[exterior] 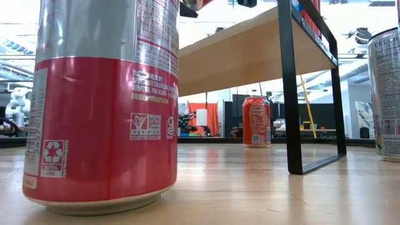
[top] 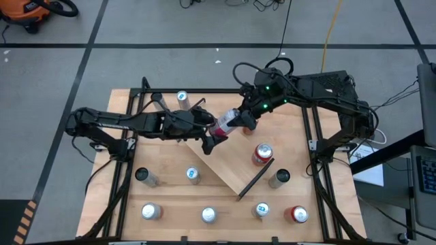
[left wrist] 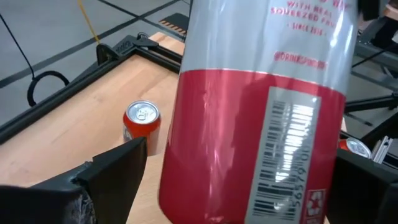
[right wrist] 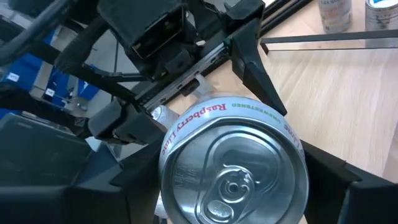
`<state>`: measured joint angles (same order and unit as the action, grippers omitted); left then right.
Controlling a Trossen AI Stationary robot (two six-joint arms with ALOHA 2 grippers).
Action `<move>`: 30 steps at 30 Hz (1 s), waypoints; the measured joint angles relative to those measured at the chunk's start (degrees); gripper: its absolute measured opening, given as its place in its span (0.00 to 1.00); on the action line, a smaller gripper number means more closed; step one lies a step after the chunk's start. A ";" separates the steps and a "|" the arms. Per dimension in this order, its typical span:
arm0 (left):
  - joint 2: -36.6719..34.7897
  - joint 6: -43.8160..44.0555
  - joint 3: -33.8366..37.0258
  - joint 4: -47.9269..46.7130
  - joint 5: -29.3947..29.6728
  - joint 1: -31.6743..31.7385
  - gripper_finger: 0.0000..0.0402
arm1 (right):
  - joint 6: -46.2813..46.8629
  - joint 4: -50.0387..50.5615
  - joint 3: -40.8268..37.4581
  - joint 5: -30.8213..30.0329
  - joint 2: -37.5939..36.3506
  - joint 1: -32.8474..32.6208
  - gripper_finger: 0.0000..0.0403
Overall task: Place canned beverage on shelf
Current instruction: Put the top pink white soda can on the shelf
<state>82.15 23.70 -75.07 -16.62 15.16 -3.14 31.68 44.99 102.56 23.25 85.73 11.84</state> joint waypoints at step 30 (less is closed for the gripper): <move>-0.98 6.36 0.13 4.76 -14.37 -0.02 0.77 | -3.70 -5.83 0.04 4.41 -0.11 0.04 0.85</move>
<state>81.17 30.07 -74.94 -11.86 0.79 -3.16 27.99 39.16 102.61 27.66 85.62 11.88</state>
